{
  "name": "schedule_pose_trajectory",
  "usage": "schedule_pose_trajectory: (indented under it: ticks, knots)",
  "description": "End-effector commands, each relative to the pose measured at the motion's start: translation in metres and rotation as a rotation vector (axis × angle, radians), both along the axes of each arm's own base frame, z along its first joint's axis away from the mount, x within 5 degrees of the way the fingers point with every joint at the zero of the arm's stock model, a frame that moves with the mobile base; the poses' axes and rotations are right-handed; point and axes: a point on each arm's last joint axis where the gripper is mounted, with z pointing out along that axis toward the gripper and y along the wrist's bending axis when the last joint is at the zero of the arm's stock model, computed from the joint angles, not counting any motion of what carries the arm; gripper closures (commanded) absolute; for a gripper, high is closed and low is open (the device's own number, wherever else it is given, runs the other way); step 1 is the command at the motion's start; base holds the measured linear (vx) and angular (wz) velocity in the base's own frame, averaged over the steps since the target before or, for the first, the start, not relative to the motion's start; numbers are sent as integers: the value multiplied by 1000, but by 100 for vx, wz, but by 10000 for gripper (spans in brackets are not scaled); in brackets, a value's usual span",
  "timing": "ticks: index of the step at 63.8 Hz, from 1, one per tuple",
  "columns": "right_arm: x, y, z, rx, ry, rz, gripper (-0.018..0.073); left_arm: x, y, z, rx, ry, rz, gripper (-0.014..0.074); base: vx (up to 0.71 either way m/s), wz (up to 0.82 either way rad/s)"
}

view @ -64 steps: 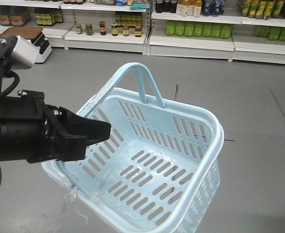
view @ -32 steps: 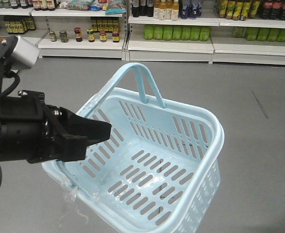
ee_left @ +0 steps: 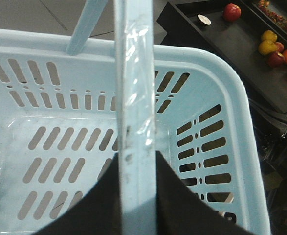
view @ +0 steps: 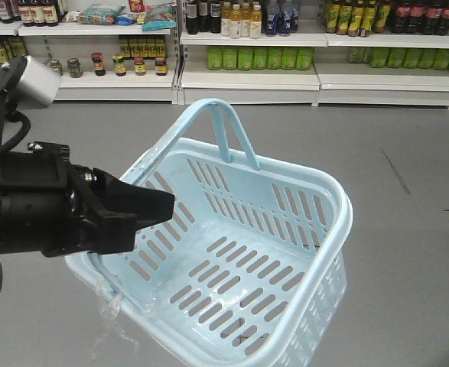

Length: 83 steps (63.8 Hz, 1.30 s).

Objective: Pick three apples into basket with both arms
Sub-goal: 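Turn the base back toward the fruit table holding the basket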

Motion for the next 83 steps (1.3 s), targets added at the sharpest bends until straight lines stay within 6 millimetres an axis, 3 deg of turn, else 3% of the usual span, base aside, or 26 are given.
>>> schedule_pose_trajectory:
  ticks: [1,32,83]
  knots:
    - [0,0,2,-14,-66,1,561,-3,2,21,-107,-62,36,604,20,-15]
    - [0,0,2,-14,-66,1,561,-3,2,21,-107,-62,36,604,18,-28]
    - [0,0,2,-14,-66,1,561,-3,2,21,-107,-62,36,604,15,-53]
